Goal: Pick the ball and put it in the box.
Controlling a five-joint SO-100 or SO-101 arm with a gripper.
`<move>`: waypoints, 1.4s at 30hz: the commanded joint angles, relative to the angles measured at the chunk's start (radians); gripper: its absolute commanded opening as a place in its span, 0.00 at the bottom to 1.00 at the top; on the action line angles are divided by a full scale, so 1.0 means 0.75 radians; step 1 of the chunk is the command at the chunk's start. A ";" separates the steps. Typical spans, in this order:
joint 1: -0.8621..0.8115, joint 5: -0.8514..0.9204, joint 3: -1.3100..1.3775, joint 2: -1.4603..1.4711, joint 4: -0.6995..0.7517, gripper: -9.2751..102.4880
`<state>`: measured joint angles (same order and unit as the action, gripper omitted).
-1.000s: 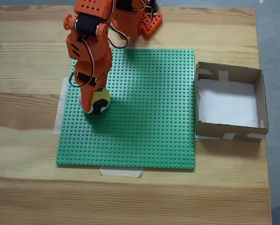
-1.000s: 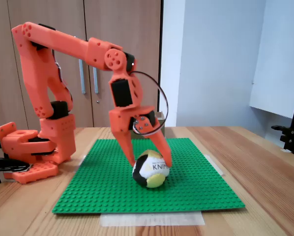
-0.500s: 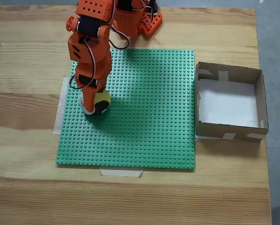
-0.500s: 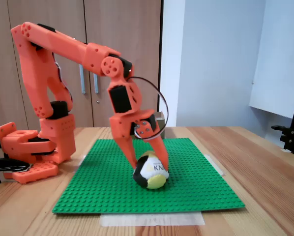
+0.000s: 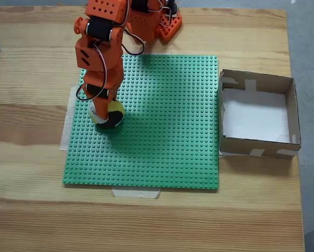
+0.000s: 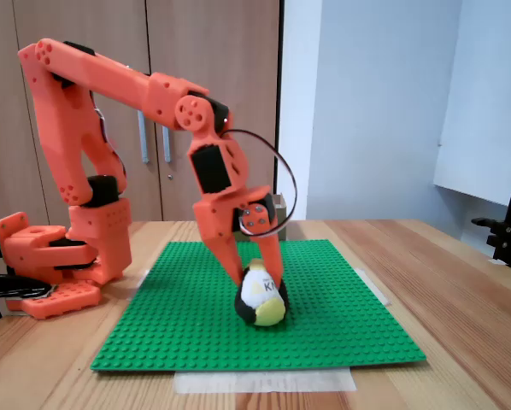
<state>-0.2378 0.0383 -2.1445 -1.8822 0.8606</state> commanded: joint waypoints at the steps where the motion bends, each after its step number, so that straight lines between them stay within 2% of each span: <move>1: 0.000 0.014 0.078 -0.057 0.006 0.18; 18: 0.084 -0.004 0.151 -0.256 0.106 0.15; 28: 0.194 -0.078 0.380 -0.278 0.282 0.15; 42: 0.370 -0.141 0.552 -0.260 0.413 0.12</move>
<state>0.0138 -0.0552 -1.8300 -2.0433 1.1551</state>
